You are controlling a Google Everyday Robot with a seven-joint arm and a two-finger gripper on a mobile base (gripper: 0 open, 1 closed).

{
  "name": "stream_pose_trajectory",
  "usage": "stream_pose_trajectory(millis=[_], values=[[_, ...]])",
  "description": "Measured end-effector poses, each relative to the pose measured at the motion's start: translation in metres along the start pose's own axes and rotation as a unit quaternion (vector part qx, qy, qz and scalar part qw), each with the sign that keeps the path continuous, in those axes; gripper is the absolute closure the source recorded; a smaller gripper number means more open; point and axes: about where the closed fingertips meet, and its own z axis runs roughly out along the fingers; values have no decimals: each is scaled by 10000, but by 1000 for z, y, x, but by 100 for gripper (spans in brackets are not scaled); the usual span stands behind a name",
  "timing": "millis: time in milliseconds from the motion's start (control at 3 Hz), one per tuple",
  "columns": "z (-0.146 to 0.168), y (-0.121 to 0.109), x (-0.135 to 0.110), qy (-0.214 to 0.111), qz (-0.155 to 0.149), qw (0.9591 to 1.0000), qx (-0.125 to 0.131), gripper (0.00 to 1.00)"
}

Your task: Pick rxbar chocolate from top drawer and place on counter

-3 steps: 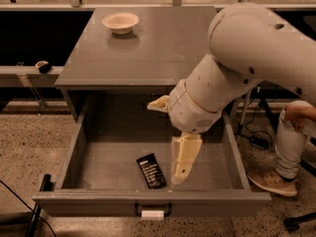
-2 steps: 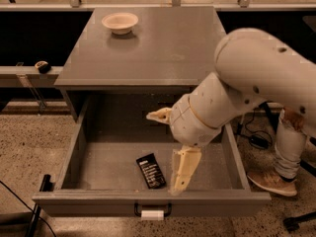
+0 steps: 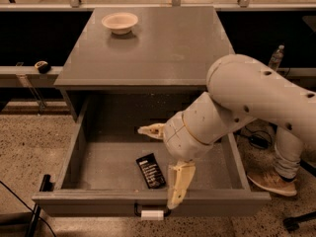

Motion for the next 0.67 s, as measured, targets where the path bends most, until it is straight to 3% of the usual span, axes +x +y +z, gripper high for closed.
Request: stream_pose_trajectory(millis=[333, 667], values=[[5, 1, 1, 124, -94, 9998, -151, 0], [30, 10, -5, 575, -794, 9926, -711, 0]])
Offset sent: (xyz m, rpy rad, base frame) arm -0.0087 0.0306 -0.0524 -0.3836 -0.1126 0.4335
